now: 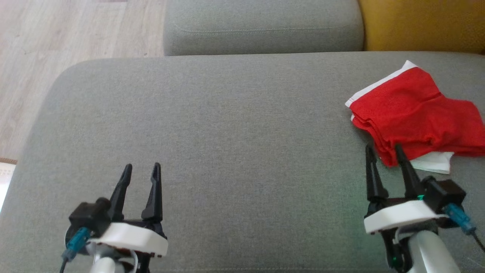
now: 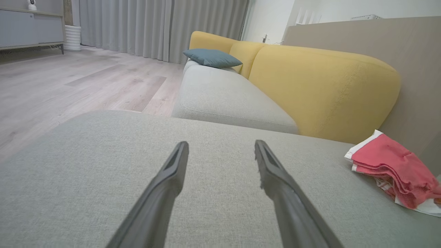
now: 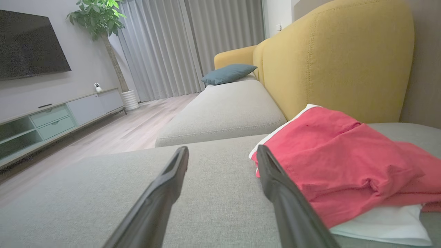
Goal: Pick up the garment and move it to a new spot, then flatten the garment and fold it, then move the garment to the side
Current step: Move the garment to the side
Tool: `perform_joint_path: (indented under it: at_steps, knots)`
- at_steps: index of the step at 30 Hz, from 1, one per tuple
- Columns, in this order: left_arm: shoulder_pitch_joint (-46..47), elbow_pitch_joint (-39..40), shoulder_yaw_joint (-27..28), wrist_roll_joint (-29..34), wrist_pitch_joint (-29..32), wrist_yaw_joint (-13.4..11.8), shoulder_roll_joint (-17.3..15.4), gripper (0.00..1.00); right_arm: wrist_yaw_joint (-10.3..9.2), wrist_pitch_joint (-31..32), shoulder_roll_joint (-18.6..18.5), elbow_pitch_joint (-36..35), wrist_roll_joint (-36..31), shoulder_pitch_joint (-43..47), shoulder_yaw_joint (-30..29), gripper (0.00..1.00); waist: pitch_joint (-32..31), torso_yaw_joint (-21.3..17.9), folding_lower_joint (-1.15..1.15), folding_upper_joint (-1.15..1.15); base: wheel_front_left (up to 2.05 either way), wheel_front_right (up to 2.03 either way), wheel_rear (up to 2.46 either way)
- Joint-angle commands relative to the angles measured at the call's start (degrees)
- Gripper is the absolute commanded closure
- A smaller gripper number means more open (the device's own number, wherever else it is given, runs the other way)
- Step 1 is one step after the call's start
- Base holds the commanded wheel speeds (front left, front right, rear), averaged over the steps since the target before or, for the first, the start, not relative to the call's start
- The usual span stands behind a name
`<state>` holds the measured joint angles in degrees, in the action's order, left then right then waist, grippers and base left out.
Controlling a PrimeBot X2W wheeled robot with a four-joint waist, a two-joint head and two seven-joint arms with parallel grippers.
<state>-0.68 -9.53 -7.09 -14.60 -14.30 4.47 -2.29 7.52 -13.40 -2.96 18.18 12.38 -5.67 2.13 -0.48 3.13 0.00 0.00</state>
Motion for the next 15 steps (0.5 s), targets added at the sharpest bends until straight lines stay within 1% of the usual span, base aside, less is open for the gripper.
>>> perform_joint_path:
  at_steps: [1,5,8,11,15]
  knots:
    - [1.8,2.2,1.2,0.4,-0.7,-0.5,-0.6,0.0,-0.03,-0.9,0.1,-1.8,-0.1,-1.5,2.1,0.0,-0.1,-0.3,0.0,0.0,0.0,0.0,0.0]
    - [1.5,3.2,1.3,0.4,-0.7,-0.8,-0.6,0.0,-0.03,-1.3,0.1,-2.1,-0.1,-1.1,2.7,0.0,-0.3,-0.7,0.0,0.0,0.0,0.0,0.0]
    - [1.3,3.9,1.7,-1.5,-0.7,-1.5,-0.6,0.0,-0.03,-1.5,0.1,-2.1,-0.1,-1.2,2.8,0.0,-0.3,-0.9,0.0,0.0,0.0,0.0,0.0]
    - [1.2,4.1,2.3,-1.6,-0.7,-2.3,-0.6,0.0,-0.03,-1.5,0.1,-2.1,0.1,-1.2,2.6,0.0,-0.4,-1.0,0.0,0.0,0.0,0.0,0.0]
    - [0.9,4.5,2.8,-2.2,-0.7,-1.9,-0.6,0.0,-0.03,-1.6,0.1,-2.3,0.3,-1.2,2.6,0.0,-0.5,-1.2,0.0,0.0,0.0,0.0,0.0]
